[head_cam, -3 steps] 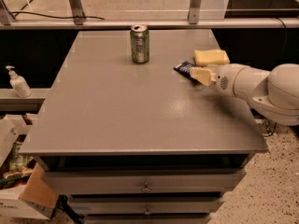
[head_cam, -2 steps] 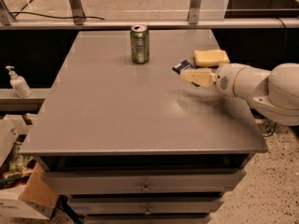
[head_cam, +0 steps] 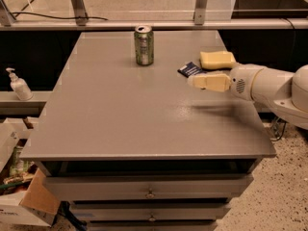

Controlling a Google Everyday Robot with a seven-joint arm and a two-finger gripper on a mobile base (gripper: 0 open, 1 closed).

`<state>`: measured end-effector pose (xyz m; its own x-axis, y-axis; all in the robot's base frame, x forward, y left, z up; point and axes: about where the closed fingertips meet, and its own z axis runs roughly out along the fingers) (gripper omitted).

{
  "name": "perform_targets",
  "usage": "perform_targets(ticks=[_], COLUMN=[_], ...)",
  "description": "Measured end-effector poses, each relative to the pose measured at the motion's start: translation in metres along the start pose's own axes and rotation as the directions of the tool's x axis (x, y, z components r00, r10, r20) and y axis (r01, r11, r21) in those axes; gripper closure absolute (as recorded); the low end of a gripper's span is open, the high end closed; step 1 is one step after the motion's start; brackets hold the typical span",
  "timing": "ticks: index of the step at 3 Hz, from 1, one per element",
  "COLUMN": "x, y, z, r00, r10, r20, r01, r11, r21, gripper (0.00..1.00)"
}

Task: Move rxbar blueberry near sponge

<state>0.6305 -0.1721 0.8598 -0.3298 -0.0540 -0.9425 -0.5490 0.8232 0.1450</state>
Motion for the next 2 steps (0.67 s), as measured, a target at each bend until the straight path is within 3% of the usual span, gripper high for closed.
perform_targets(ticks=[1,2], x=[0.001,0.013], y=[0.008,0.017], z=[-0.001,-0.002], r00=[1.0,0.996], r10=[-0.006,-0.085], r20=[-0.005,-0.028], r01=[0.006,0.082], r11=[0.9994,0.9936], r21=[-0.033,-0.077], gripper=[0.0,0.0])
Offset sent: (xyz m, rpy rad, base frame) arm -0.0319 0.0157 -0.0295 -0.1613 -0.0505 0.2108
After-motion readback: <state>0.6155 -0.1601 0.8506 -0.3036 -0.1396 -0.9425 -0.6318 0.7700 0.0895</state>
